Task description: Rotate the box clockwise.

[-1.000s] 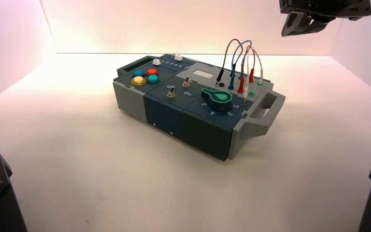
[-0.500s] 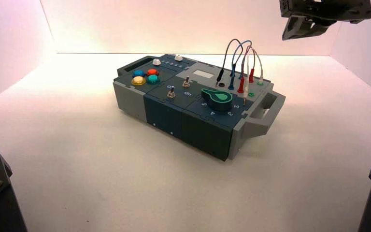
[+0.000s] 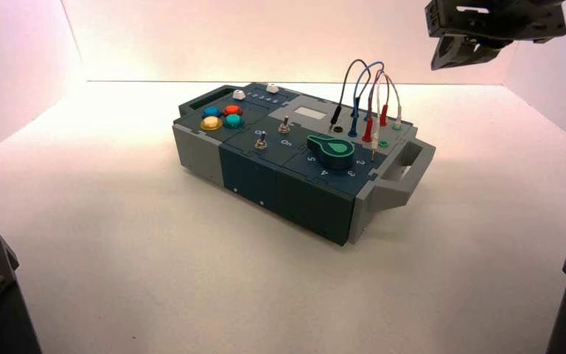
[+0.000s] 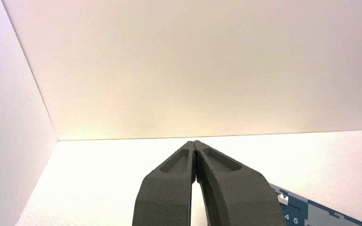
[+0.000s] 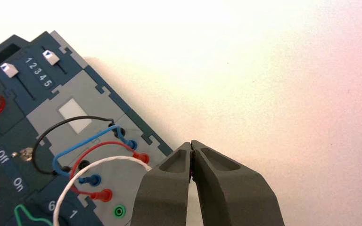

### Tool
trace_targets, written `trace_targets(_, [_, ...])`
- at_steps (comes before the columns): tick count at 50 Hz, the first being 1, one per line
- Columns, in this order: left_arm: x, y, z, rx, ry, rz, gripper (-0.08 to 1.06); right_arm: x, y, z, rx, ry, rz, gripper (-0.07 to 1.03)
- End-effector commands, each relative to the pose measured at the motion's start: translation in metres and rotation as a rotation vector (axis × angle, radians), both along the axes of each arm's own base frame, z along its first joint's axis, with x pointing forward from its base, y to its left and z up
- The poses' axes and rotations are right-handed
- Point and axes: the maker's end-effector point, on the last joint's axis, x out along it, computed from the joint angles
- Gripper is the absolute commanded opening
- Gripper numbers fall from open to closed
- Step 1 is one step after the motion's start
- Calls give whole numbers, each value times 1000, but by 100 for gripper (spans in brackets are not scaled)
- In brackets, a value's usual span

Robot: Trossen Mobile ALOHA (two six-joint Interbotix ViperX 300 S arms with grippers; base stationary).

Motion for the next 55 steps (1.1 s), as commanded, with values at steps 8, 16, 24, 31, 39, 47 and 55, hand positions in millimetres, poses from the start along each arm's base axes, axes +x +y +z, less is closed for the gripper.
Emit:
trace_targets(8, [-6, 3, 15, -1, -54, 5, -3, 22, 4, -5, -7, 8, 0, -2])
trace_targets(16, [-13, 4, 13, 1, -51, 3, -3, 28, 5, -16, -12, 32, 1, -2])
trace_targets(24, [-11, 3, 0, 15, -13, 0, -3, 30, 5, -17, -11, 32, 0, -2])
trace_targets(31, [-4, 2, -13, 37, 27, -5, -3, 32, 6, -15, -9, 26, 0, -2])
trace_targets(39, [7, 1, -34, 60, 92, -9, -3, 33, 6, -14, -9, 21, 1, -2])
trace_targets(47, [19, -1, -51, 71, 126, -8, -3, 34, 7, -13, -7, 19, -2, -2])
trace_targets(55, [30, -2, -62, 79, 135, -6, -3, 36, 7, -15, -9, 28, -2, -2])
